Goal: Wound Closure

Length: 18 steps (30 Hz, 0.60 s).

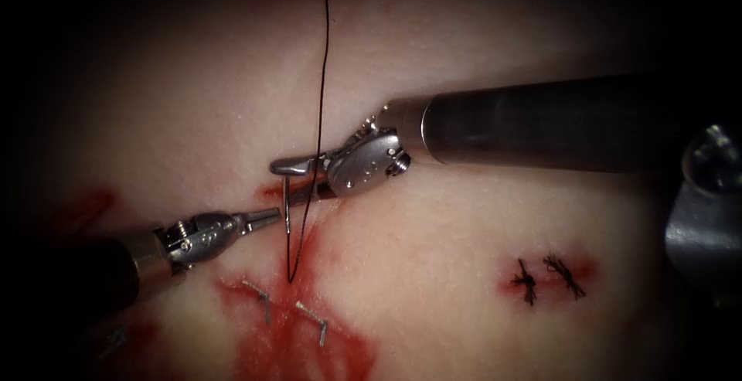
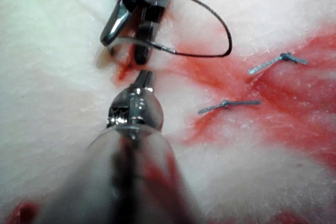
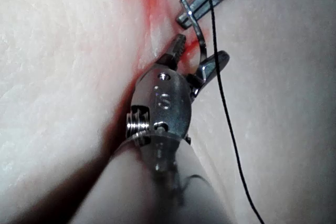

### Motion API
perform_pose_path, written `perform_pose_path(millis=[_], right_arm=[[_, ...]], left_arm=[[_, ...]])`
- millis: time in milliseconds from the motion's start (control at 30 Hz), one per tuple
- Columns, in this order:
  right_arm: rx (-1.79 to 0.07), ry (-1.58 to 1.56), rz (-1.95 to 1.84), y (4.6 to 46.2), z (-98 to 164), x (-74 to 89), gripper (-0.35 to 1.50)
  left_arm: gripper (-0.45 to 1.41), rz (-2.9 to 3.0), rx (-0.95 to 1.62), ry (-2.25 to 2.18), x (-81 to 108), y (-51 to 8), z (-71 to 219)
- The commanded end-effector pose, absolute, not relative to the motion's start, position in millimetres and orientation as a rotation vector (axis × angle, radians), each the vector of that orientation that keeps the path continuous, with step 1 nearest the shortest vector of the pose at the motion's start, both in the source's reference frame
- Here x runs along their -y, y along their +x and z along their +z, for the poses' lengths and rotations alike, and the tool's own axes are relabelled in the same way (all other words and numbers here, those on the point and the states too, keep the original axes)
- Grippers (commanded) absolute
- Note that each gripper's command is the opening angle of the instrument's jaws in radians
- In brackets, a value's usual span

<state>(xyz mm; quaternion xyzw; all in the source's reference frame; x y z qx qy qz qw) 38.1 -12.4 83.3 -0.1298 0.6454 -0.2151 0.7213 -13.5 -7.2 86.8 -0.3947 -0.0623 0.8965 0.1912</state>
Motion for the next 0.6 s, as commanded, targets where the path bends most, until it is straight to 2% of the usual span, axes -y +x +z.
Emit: perform_pose_path(millis=[33,200,267,300,333,400,433,600], right_arm=[[-1.436,-0.291,-0.472,38.9,83.2,12.4,0.59],[-1.437,-0.298,-0.477,39.6,82.7,12.8,0.59],[-1.437,-0.303,-0.485,39.8,82.9,13.0,0.52],[-1.443,-0.306,-0.494,39.9,83.1,13.2,0.37],[-1.444,-0.31,-0.511,39.9,83.3,13.3,0.1],[-1.441,-0.315,-0.52,39.7,83.5,13.4,-0.28],[-1.435,-0.323,-0.524,39.5,83.7,13.3,-0.35],[-1.437,-0.339,-0.549,38.6,84.0,13.0,-0.35]], left_arm=[[-0.45,2.518,0.175,-1.11,7.3,-14.0,87.6],[-0.45,2.518,0.175,-1.11,7.3,-14.0,87.6],[-0.45,2.518,0.175,-1.11,7.3,-14.0,87.6],[-0.45,2.518,0.175,-1.11,7.3,-14.0,87.6],[-0.45,2.518,0.175,-1.11,7.3,-14.0,87.6],[-0.45,2.517,0.176,-1.11,7.3,-14.0,87.5],[-0.45,2.517,0.176,-1.11,7.3,-14.0,87.5],[-0.45,2.517,0.176,-1.109,7.3,-14.0,87.4]])
